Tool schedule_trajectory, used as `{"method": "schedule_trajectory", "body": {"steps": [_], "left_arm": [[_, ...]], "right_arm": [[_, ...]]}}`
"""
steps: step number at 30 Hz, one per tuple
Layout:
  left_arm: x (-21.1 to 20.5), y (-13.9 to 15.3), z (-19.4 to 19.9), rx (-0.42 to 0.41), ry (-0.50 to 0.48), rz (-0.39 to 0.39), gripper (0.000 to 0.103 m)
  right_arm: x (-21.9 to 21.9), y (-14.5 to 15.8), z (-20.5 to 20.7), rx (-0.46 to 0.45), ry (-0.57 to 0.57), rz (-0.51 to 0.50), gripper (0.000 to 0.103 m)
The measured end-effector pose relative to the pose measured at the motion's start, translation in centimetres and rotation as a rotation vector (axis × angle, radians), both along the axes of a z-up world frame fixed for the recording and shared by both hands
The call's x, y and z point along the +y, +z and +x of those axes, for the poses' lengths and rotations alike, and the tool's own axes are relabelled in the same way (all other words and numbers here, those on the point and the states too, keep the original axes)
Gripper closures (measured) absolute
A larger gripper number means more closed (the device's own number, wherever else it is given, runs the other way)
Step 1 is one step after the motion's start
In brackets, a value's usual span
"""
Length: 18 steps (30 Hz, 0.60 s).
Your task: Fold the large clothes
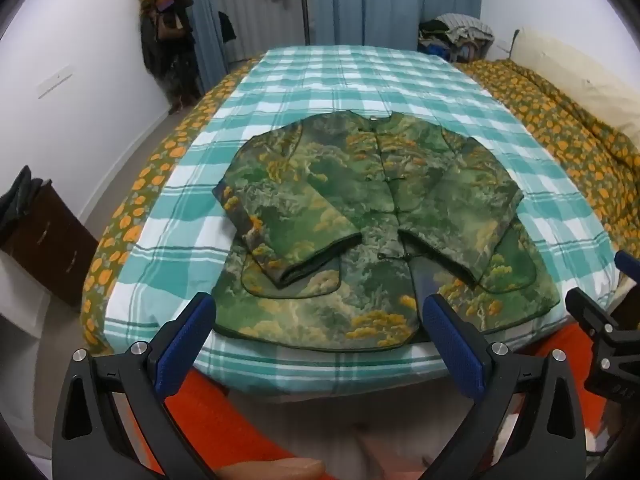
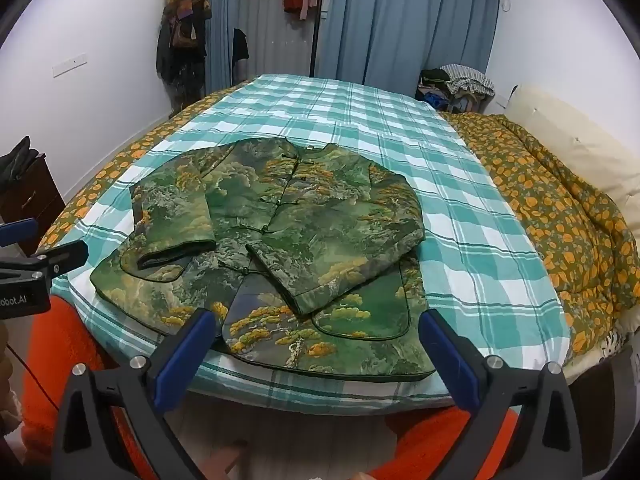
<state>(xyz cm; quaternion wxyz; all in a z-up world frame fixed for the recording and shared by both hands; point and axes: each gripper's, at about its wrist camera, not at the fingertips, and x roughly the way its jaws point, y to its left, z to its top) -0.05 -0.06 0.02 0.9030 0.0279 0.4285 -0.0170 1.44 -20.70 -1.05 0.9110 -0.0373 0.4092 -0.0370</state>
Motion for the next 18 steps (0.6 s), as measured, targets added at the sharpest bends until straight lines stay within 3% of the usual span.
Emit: {"method": "schedule_trajectory", "body": {"steps": [18], "left_arm": [[-0.74,-0.79,-0.05,0.025,-0.018,0.003,0.0]], "right_arm": [[0.28,-0.34,0.04,0.006,0.009,-0.005,0.0]]}}
